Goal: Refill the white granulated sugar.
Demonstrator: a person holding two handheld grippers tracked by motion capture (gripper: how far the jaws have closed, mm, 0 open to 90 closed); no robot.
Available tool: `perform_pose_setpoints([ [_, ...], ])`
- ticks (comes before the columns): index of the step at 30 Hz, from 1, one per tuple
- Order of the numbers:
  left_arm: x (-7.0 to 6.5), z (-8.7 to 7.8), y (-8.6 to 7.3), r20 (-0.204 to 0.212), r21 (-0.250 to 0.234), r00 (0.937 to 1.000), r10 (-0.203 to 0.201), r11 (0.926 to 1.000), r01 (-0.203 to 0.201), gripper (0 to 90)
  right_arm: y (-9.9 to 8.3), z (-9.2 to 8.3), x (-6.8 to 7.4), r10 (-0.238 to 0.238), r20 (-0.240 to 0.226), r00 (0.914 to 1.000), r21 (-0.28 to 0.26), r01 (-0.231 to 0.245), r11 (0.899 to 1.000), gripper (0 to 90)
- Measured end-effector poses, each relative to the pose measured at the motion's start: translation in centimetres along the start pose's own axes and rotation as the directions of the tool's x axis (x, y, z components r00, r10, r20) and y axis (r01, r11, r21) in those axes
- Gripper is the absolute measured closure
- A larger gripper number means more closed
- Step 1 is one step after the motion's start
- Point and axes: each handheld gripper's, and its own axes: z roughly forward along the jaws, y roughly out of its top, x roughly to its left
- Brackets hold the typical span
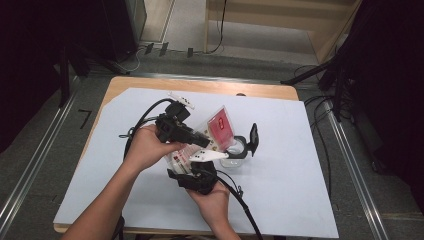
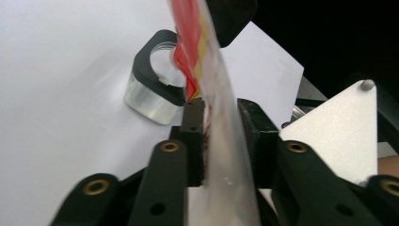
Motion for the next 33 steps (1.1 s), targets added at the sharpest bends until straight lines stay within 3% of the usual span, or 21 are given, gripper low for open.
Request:
perform_pose_setpoints([
  [2, 0.1, -0.3, 0.0, -0.004, 0.006, 1.0000, 0.008, 0.9999, -0.008, 84.3, 0.0, -0.1, 0.1, -0.016, 0.005, 0.9999, -0.005, 0.016, 1.000, 62.1],
  [4, 0.0, -0.3, 0.0, -0.010, 0.005, 0.9999, -0.003, 1.0000, 0.003, 86.6, 0.2, -0.1, 0.3, -0.031, 0.014, 0.9994, -0.002, 0.031, 1.000, 61.7],
  [7, -0.3, -0.2, 0.1, -0.034, -0.001, 0.9994, -0.011, 0.9999, 0.011, 87.3, 0.4, 0.1, 0.3, -0.028, -0.007, 0.9996, 0.003, 0.028, 1.000, 60.1],
  [15, -0.7, -0.2, 0.3, -0.023, -0.058, 0.9996, -0.014, 0.9982, 0.013, 87.0, 1.0, -0.3, 1.2, -0.066, 0.028, 0.9974, 0.015, 0.066, 0.998, 57.5],
  [19, -0.8, 0.0, 0.4, -0.035, -0.070, 0.9993, -0.009, 0.9975, 0.007, 86.0, 1.1, -0.4, 1.4, -0.040, 0.037, 0.9985, 0.008, 0.040, 0.999, 61.5],
  [25, -0.4, 0.4, 0.3, 0.011, -0.095, 0.9990, -0.044, 0.9945, 0.045, 83.0, 1.2, -0.4, 1.2, 0.000, 0.017, 0.9999, 0.008, 0.000, 1.000, 61.4],
  [30, -0.5, 0.4, 0.3, -0.005, -0.110, 0.9993, -0.038, 0.9933, 0.037, 78.9, 1.3, -0.4, 1.1, 0.032, -0.011, 0.9994, -0.003, -0.032, 0.999, 60.1],
  [33, -0.6, 0.4, 0.3, 0.008, -0.118, 0.9991, -0.042, 0.9922, 0.042, 76.4, 1.4, -0.5, 1.0, 0.061, -0.028, 0.9977, -0.024, -0.062, 0.998, 61.0],
])
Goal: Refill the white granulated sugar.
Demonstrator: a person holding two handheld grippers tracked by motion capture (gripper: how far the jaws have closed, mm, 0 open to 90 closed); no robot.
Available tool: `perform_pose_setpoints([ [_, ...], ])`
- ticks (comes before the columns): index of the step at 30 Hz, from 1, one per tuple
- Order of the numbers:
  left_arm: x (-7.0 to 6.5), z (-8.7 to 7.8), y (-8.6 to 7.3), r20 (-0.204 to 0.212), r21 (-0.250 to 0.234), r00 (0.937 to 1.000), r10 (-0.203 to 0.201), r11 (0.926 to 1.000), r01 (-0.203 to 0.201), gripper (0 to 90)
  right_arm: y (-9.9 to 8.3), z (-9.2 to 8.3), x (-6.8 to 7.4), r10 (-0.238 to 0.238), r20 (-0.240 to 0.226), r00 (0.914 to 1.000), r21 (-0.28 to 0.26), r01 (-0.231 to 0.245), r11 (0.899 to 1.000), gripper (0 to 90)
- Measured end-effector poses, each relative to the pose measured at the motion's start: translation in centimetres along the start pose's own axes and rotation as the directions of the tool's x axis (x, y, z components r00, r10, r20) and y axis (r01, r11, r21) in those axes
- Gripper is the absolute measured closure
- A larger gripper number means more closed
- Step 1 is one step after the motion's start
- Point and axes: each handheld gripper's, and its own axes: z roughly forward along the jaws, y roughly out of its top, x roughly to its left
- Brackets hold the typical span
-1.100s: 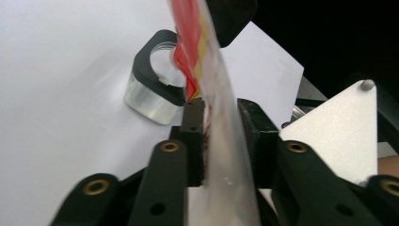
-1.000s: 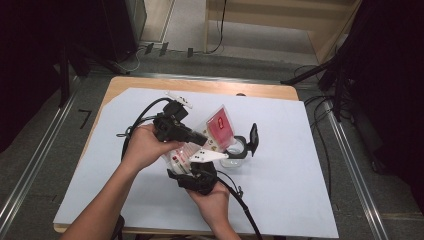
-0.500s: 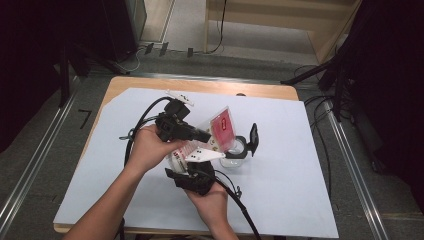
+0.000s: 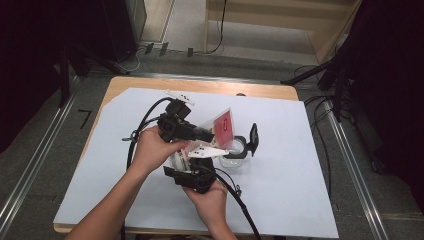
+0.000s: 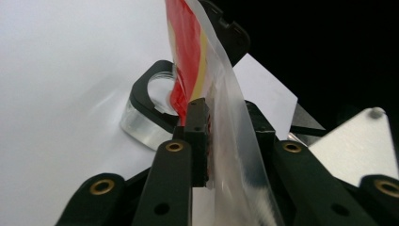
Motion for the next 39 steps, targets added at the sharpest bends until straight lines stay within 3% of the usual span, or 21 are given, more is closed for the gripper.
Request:
perform_pose_setpoints([
  [5, -0.1, 0.0, 0.0, -0.037, 0.008, 0.9992, 0.017, 0.9998, -0.016, 83.1, 0.1, 0.0, 0.0, -0.013, 0.018, 0.9998, 0.004, 0.013, 1.000, 60.1],
  [9, 0.0, -0.2, 0.0, -0.049, 0.017, 0.9988, 0.000, 0.9999, 0.001, 84.7, -0.1, 0.2, 0.5, -0.094, 0.045, 0.9945, 0.024, 0.093, 0.995, 58.9],
  [11, -0.1, -0.2, 0.0, -0.047, 0.003, 0.9989, 0.005, 1.0000, -0.005, 84.7, 0.0, 0.2, 0.6, -0.103, 0.050, 0.9934, 0.025, 0.102, 0.994, 59.7],
  [14, -0.2, -0.2, 0.0, -0.045, -0.010, 0.9989, 0.010, 0.9999, -0.011, 84.6, 0.1, 0.1, 0.6, -0.097, 0.055, 0.9937, 0.023, 0.096, 0.995, 61.4],
  [18, 0.1, 0.0, 0.1, -0.034, 0.015, 0.9994, 0.006, 0.9999, -0.005, 84.7, 0.1, 0.1, 0.6, -0.067, 0.042, 0.9969, 0.031, 0.065, 0.997, 61.5],
  [25, 0.0, -0.1, 0.9, -0.033, 0.055, 0.9992, 0.024, 0.9982, -0.022, 86.4, 0.4, 0.0, 0.9, -0.087, 0.042, 0.9953, 0.030, 0.086, 0.996, 61.7],
  [32, 0.3, 0.2, 2.4, -0.024, 0.099, 0.9996, -0.013, 0.9949, 0.015, 85.7, 1.0, -0.2, 0.4, -0.067, 0.032, 0.9972, 0.002, 0.067, 0.998, 61.9],
  [35, 0.2, 0.6, 3.3, -0.043, 0.131, 0.9990, -0.008, 0.9913, 0.014, 85.5, 1.3, -0.3, 0.3, -0.052, 0.025, 0.9984, -0.009, 0.052, 0.999, 61.0],
  [39, 0.0, 0.7, 3.5, -0.068, 0.131, 0.9976, 0.013, 0.9914, -0.004, 85.9, 1.5, -0.2, 0.2, -0.066, 0.031, 0.9974, -0.011, 0.066, 0.998, 56.7],
])
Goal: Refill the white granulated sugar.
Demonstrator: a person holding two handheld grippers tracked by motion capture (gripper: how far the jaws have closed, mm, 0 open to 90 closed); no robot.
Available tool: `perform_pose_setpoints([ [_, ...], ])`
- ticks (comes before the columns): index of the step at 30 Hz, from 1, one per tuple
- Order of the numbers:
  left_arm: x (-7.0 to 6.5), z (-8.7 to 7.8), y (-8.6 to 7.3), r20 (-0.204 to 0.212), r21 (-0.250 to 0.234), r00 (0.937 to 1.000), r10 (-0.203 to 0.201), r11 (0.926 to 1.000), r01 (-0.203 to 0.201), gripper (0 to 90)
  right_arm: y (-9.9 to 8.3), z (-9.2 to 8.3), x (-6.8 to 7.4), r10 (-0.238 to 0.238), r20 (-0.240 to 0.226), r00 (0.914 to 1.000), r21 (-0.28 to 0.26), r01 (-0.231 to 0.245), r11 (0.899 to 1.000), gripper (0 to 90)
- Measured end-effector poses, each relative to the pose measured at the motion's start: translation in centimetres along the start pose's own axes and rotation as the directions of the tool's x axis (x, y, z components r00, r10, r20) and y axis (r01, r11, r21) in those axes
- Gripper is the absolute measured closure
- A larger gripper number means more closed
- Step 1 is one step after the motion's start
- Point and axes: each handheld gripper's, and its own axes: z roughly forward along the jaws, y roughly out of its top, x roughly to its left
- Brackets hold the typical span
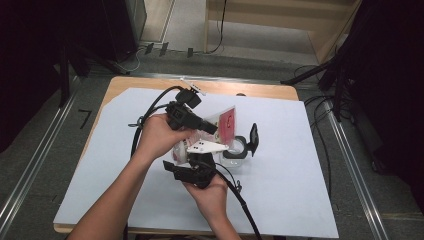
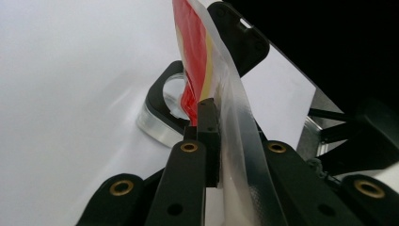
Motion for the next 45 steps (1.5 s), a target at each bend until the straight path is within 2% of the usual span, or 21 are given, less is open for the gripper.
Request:
perform_pose_setpoints([
  [2, 0.09, 0.05, 0.02, 0.022, 0.004, 0.9997, 0.005, 1.0000, -0.005, 85.9, -0.11, 0.00, 0.11, -0.023, 0.021, 0.9995, 0.014, 0.022, 1.000, 62.3],
  [4, 0.14, 0.10, 0.03, 0.028, 0.002, 0.9996, 0.002, 1.0000, -0.002, 85.8, -0.13, -0.14, 0.21, -0.036, 0.037, 0.9986, 0.021, 0.036, 0.999, 63.1],
  [8, -0.15, 0.17, -0.08, 0.021, -0.017, 0.9998, 0.004, 0.9999, -0.004, 85.2, -0.16, -0.18, 0.23, -0.018, 0.047, 0.9987, 0.014, 0.017, 1.000, 63.3],
  [16, -0.48, -0.04, -0.29, -0.005, -0.033, 0.9997, 0.022, 0.9992, -0.022, 84.6, -0.12, -0.08, 0.33, 0.003, 0.033, 0.9995, -0.003, -0.003, 1.000, 63.2],
  [23, -0.36, -0.21, -0.40, 0.007, -0.041, 0.9998, 0.021, 0.9989, -0.020, 84.1, -0.08, -0.09, 0.50, 0.002, 0.035, 0.9994, -0.004, -0.002, 1.000, 63.2],
  [31, -0.24, -0.28, -0.55, 0.021, -0.040, 0.9998, 0.000, 0.9992, 0.001, 84.0, -0.16, 0.00, 0.68, 0.002, 0.036, 0.9994, -0.003, -0.002, 1.000, 63.1],
  [45, -0.30, -0.26, -0.67, 0.013, -0.040, 0.9998, 0.015, 0.9991, -0.014, 84.7, -0.29, 0.00, 0.76, -0.004, 0.037, 0.9993, -0.001, 0.004, 1.000, 63.1],
])
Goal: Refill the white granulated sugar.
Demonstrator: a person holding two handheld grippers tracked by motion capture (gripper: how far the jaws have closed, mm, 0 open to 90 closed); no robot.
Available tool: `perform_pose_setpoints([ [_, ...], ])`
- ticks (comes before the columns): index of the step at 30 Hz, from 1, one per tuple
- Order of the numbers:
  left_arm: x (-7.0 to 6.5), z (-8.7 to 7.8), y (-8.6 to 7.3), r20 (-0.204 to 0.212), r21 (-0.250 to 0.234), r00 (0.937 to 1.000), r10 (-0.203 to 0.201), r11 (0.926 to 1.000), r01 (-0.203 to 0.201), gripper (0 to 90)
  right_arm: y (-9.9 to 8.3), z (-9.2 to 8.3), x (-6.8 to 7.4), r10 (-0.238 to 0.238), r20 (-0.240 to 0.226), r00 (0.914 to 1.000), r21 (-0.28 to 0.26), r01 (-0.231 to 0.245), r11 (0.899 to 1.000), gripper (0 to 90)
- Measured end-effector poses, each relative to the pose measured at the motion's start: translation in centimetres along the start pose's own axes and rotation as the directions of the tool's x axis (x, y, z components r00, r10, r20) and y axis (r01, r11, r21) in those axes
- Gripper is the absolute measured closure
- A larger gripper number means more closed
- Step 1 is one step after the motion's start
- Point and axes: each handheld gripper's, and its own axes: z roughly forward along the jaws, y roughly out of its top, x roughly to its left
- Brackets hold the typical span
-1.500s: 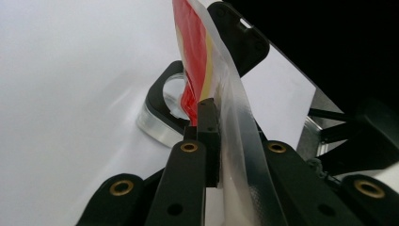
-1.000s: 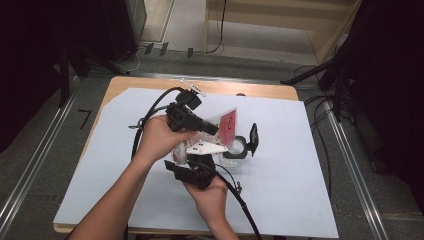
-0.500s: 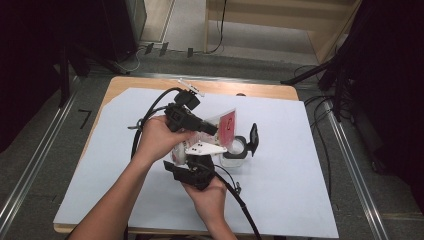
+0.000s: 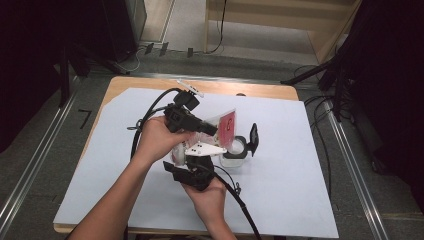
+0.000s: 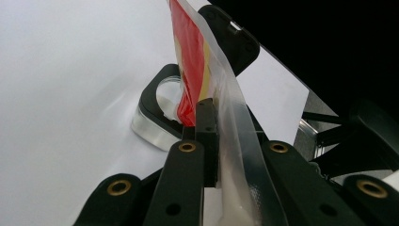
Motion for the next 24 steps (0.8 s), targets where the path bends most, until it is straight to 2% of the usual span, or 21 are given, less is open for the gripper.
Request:
perform_pose_setpoints([
  [24, 0.22, 0.02, -0.12, 0.011, -0.008, 0.9999, -0.006, 1.0000, 0.006, 84.6, -0.05, 0.04, -0.05, -0.003, 0.003, 1.0000, 0.004, 0.003, 1.000, 63.1],
])
